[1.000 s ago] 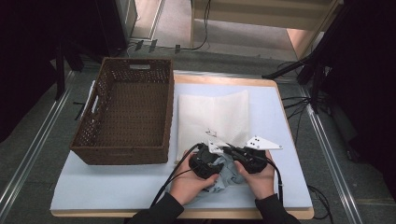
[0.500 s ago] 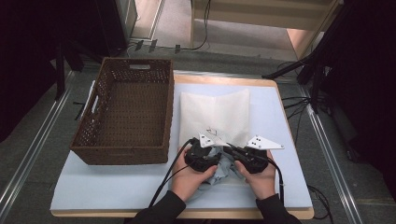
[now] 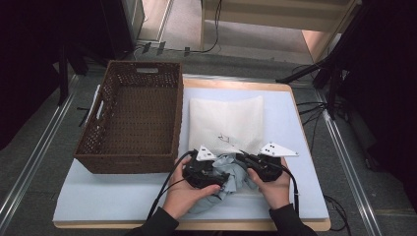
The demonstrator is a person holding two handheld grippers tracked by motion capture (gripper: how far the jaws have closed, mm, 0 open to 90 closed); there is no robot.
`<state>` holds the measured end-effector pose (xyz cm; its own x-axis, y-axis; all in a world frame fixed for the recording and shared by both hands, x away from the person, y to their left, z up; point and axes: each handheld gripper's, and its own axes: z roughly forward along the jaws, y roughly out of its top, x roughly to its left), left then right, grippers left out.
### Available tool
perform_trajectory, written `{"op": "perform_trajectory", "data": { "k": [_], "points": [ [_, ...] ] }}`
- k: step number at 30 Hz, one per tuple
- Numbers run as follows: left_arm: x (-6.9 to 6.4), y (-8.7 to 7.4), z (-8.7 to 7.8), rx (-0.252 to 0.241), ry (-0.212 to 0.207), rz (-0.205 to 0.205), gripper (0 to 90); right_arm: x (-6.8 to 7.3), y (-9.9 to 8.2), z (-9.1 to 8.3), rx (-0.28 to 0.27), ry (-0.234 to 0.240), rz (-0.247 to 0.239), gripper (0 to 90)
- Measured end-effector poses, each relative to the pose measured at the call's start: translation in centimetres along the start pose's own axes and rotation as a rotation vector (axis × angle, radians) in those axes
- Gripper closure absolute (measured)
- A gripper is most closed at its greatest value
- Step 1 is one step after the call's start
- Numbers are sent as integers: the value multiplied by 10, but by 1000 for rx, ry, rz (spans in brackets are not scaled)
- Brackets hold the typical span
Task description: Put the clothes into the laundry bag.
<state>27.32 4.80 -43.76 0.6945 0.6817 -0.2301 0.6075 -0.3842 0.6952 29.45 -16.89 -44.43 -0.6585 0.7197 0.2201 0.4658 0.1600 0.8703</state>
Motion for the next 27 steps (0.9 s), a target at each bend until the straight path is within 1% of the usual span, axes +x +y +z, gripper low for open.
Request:
{"op": "perform_trajectory", "data": {
  "k": [2,4,5,6,7,8,9,11,12,14,15,16,17,18,19,20,22,23,24,25,27],
  "points": [
    [-6,4,8,17,14,9,395,1,0,0,1,4,0,882],
    [-13,9,14,38,54,51,520,2,0,1,2,10,-2,882],
    [-16,12,16,41,77,71,585,3,0,1,0,12,-3,882],
    [-18,16,17,40,96,81,668,4,0,1,0,16,-3,882],
    [-19,19,17,35,102,80,738,4,0,1,-3,17,-6,882],
    [-18,21,19,29,110,79,770,4,0,0,-5,17,-7,882],
    [-17,23,20,17,125,73,788,4,0,-1,-9,16,-5,882],
    [-15,24,25,-9,175,55,807,3,1,-3,-19,23,8,882],
    [-14,25,27,-19,216,43,809,3,2,-4,-21,26,8,882],
    [-9,27,30,-54,304,-6,812,4,3,-4,-22,32,4,882],
    [-6,27,32,-69,354,-22,812,5,3,-5,-21,32,0,882],
    [-3,27,33,-80,376,-42,811,5,4,-5,-20,35,0,883],
    [0,27,35,-97,369,-68,808,6,4,-5,-20,37,-1,882],
    [1,27,36,-91,334,-75,797,5,4,-5,-20,31,-2,882],
    [0,27,34,-74,307,-62,771,4,3,-6,-18,26,-1,882],
    [-1,26,30,-77,283,-50,731,2,3,-6,-18,21,5,882],
    [-2,24,21,-87,220,-48,636,-1,2,-7,-21,20,14,882],
    [-2,22,16,-91,195,-51,594,-2,2,-7,-23,18,13,882],
    [-2,21,11,-90,170,-44,559,-3,2,-7,-24,19,16,882],
    [-2,19,7,-90,147,-42,524,-4,2,-7,-24,17,17,883],
    [-3,14,-1,-95,120,-33,462,-4,2,-7,-21,15,17,882]
  ]
}}
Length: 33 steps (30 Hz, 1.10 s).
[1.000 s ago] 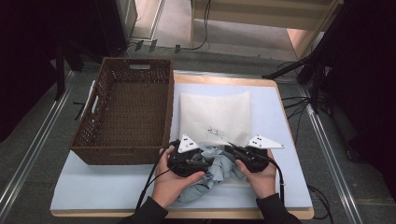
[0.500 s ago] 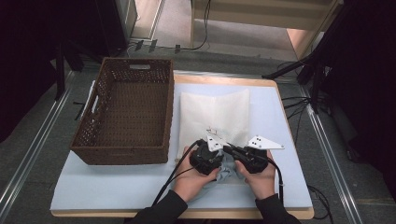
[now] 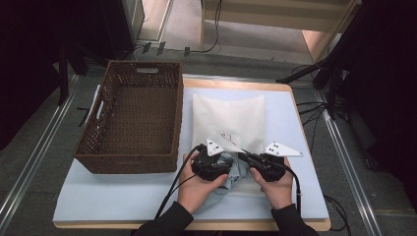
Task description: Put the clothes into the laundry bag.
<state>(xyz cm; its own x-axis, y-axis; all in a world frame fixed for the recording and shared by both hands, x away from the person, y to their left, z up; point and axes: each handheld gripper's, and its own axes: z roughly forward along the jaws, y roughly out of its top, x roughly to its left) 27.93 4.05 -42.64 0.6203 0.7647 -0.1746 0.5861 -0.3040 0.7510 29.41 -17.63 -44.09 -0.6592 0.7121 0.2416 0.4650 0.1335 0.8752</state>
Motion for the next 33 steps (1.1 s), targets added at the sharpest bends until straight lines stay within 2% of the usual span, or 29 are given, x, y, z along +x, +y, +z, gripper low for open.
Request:
{"op": "perform_trajectory", "data": {
  "k": [2,5,7,10,11,12,14,15,16,17,19,20,22,24,25,26,27,32,33],
  "points": [
    [-1,-5,-4,8,-53,-6,387,0,0,0,2,-4,1,882],
    [-10,-9,2,78,-61,6,226,0,-1,2,6,-6,0,882],
    [-14,-10,12,129,-35,26,195,2,-2,3,9,-5,-3,882],
    [-17,-11,27,168,7,16,210,6,-2,4,12,-1,-11,882],
    [-20,-11,29,174,37,25,259,7,-1,4,10,2,-14,882],
    [-24,-10,30,174,69,61,328,8,-1,4,7,3,-11,882],
    [-31,-9,30,157,106,119,540,8,0,3,6,7,-11,882],
    [-33,-7,29,148,112,121,645,8,0,3,5,10,-11,882],
    [-31,-4,29,140,109,108,722,8,0,3,5,11,-11,882],
    [-28,-1,29,130,96,88,750,8,0,3,4,10,-10,882],
    [-22,3,30,86,92,35,774,10,-1,3,3,10,-12,882],
    [-19,5,31,65,102,14,778,10,0,3,0,9,-13,882],
    [-15,6,33,16,157,-21,778,11,1,1,-7,13,-13,882],
    [-10,4,37,-36,239,-53,774,12,2,1,-7,16,-16,882],
    [-6,4,40,-51,238,-86,766,12,2,1,-6,17,-16,882],
    [-2,3,42,-44,209,-106,747,12,1,1,1,15,-19,882],
    [-2,3,43,-30,174,-103,721,11,0,2,3,13,-21,882],
    [-7,-2,20,-10,93,-16,507,4,-3,2,4,4,-2,882],
    [-6,-3,16,-9,81,-11,479,3,-3,2,2,2,1,882]
  ]
}}
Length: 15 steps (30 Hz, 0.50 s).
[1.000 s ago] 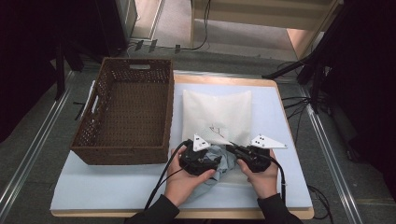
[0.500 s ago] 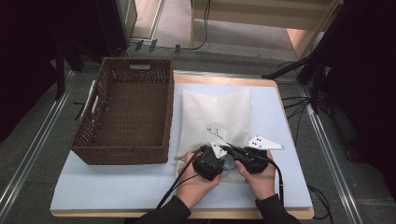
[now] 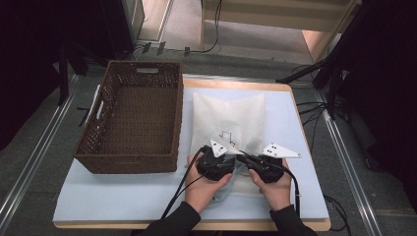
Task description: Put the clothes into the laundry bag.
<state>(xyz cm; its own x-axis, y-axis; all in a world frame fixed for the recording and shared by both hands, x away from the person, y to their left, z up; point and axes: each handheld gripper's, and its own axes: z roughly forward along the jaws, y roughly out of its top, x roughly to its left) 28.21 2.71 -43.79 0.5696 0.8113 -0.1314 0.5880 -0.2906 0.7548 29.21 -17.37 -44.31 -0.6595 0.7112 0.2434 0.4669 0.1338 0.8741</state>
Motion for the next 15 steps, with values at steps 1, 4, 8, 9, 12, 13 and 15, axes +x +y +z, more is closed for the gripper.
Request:
{"op": "perform_trajectory", "data": {
  "k": [1,4,8,9,12,13,15],
  "points": [
    [1,-2,-6,-3,-16,6,452,0,0,0,1,-1,2,882],
    [5,-12,-21,-21,-29,25,341,-3,0,0,1,-7,4,882],
    [6,-26,-20,70,-35,50,226,-4,0,0,3,-13,9,882],
    [5,-29,-16,99,-27,57,225,-3,0,1,2,-12,9,882],
    [0,-34,-5,145,-7,74,292,-1,0,2,7,-12,6,882],
    [-3,-34,-2,142,13,88,367,-1,0,3,6,-9,5,882],
    [-10,-31,4,145,50,123,543,0,1,3,6,-7,1,882]
  ]
}}
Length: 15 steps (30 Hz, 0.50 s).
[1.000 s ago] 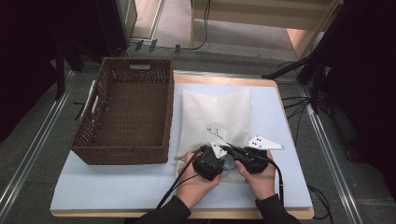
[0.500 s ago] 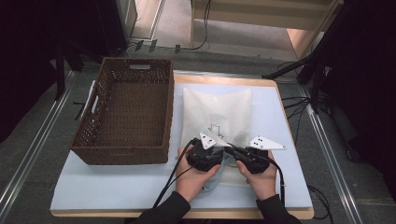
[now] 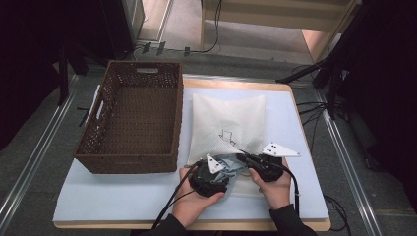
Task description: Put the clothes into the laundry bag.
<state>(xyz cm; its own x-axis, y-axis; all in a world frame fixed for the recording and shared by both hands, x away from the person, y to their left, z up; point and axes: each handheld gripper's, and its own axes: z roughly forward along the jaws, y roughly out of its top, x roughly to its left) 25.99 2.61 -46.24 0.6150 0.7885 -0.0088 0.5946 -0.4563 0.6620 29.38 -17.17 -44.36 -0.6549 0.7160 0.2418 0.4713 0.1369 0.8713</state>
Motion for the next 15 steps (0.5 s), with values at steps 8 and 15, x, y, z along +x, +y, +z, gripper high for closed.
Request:
{"op": "perform_trajectory", "data": {
  "k": [8,15],
  "points": [
    [1,31,14,-63,-42,-74,813,1,0,-1,-4,7,0,882],
    [17,39,33,-81,-19,-152,723,-3,-2,-3,4,-2,3,882]
  ]
}}
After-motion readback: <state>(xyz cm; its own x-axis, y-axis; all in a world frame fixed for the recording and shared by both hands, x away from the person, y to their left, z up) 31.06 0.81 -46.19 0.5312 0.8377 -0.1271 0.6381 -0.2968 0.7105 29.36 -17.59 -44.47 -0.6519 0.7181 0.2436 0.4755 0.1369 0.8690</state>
